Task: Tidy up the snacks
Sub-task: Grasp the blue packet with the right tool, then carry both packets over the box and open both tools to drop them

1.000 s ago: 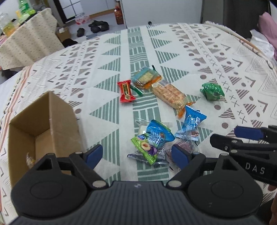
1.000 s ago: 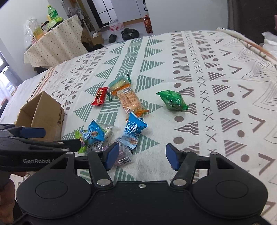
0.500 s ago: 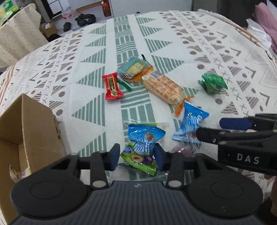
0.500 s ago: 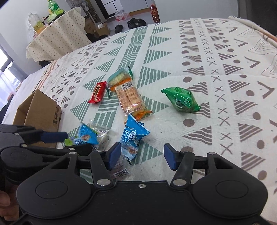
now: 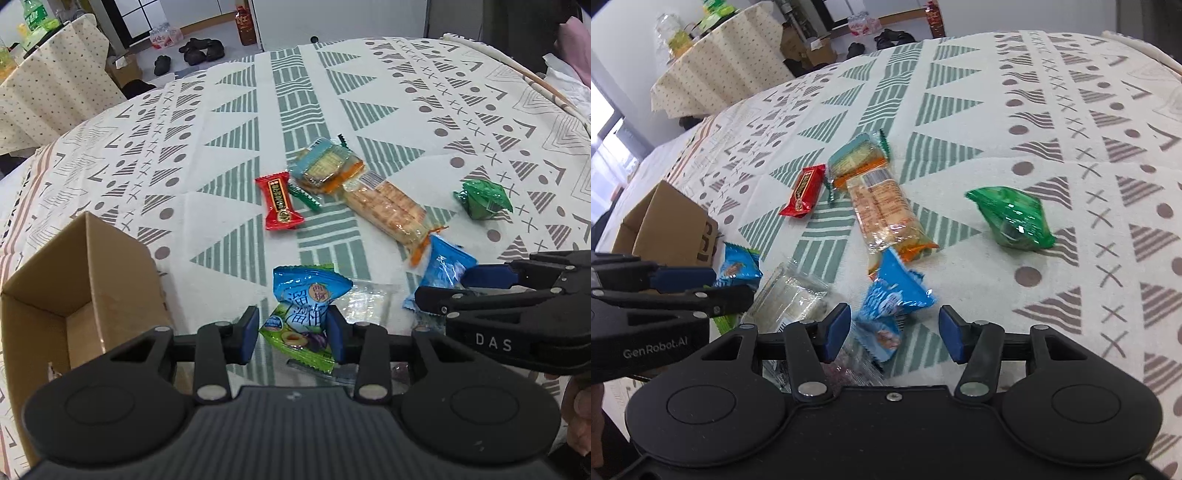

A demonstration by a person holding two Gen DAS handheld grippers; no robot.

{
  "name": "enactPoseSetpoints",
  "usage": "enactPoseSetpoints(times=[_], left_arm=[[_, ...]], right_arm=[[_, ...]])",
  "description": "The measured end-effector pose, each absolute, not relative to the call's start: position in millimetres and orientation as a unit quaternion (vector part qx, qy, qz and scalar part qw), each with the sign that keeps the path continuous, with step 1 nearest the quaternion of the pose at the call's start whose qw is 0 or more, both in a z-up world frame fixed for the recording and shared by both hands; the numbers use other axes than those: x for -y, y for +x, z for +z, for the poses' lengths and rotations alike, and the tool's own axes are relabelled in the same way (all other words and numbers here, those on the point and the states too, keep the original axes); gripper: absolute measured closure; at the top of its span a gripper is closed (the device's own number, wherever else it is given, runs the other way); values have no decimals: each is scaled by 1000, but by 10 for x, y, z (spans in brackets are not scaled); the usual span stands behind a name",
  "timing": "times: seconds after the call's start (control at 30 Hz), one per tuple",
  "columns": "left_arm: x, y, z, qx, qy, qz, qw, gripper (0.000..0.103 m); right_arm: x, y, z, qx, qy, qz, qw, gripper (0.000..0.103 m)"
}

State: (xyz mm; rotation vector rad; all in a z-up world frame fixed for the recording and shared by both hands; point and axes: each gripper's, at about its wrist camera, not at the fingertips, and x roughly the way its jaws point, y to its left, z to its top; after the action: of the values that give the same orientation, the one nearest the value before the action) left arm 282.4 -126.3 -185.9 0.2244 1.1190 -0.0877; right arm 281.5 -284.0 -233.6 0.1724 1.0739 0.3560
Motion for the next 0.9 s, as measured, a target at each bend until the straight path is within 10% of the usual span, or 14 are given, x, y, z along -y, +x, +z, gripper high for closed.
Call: enactPoseSetpoints(times=[0.13,0.9], left_arm=[[1265,2791,-1827,-527,107,-43,842,65],[914,2336,-1170,-480,84,-38,872,65]], right_arm=[[2831,2850,-2321,-514,76,170,837,75],[2641,2308,-1473,-452,25,170,875,76]])
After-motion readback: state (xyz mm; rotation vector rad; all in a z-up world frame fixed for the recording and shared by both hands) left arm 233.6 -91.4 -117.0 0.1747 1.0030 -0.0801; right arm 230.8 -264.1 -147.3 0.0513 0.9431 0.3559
